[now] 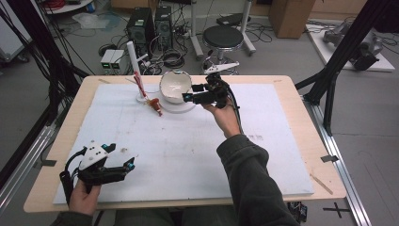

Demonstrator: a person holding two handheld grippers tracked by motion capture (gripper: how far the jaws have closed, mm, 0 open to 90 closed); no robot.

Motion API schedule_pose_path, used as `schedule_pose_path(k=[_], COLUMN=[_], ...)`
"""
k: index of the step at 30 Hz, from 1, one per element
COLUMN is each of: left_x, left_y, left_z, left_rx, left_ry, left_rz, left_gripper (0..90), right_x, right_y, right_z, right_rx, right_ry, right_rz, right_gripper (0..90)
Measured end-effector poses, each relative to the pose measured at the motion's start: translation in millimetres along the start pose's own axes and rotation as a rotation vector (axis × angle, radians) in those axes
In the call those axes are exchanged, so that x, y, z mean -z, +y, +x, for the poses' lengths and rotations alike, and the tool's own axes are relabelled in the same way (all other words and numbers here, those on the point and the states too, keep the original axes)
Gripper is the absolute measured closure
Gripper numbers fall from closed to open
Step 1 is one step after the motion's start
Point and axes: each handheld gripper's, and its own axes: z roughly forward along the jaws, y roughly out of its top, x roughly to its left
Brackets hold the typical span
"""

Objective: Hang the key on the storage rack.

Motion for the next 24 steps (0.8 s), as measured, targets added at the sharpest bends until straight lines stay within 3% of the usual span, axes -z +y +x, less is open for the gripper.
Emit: schedule_pose_path(k=[24], left_x=[1.1], left_y=[0.0], left_z=[-0.2], left_rx=[0.004], left_ry=[0.003], left_rz=[-0.002], left_gripper=[18.7], right_x=[25.1], right_y=[-21.5], right_z=[5.7], right_rx=[-0.006], right_ry=[-0.017], right_rz=[-0.012], right_gripper=[17.0])
